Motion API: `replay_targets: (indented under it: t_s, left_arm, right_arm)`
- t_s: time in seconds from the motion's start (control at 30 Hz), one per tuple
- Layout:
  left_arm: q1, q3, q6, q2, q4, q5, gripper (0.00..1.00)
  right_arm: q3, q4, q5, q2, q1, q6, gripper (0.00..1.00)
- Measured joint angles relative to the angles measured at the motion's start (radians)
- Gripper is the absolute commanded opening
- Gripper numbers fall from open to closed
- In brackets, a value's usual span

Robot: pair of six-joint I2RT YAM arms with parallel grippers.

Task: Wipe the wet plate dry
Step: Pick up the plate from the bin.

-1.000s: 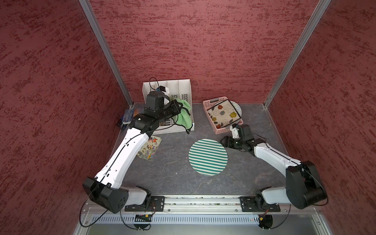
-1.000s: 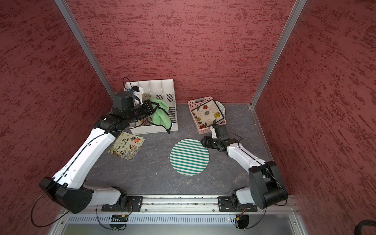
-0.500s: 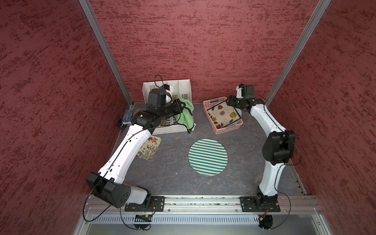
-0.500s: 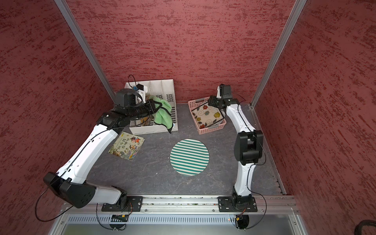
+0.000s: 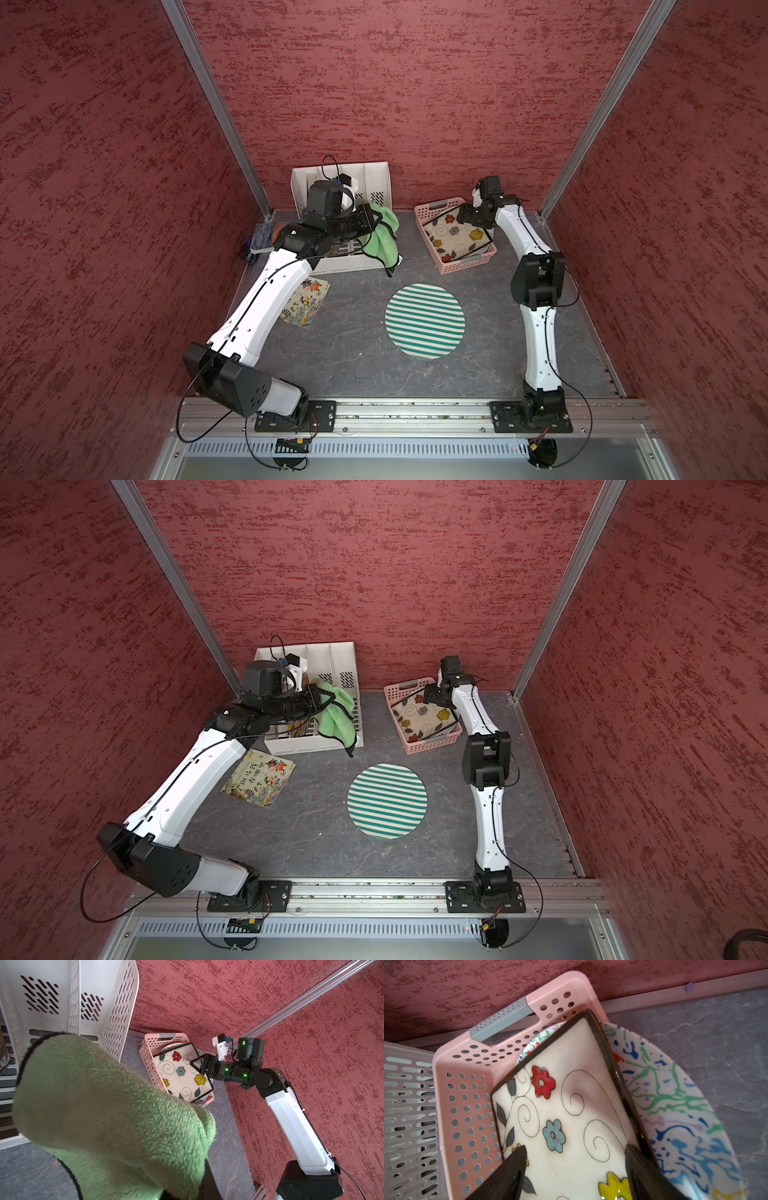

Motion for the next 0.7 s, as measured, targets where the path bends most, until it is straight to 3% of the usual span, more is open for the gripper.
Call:
replay_targets:
  t_s: [0.2, 0.4, 0.7]
  left_arm:
    - [0.005, 0.016, 0.0, 0.023, -0.005, 0.01, 0.0]
    - [0.005, 0.03, 0.0, 0.035, -0.004, 0.018, 0.0]
    - [0.006, 0.032, -0.001, 0.043, -0.003, 0.027, 0.0]
  right_arm:
    - [-0.012, 0.0, -0.031, -0.009, -0.003, -0.028, 0.86]
    - [-0.081, 0.055, -0.045, -0.087, -0.032, -0.03, 0.98]
    - [-0.045, 0.065, -0.05, -0.068, -0.051, -0.043, 0.93]
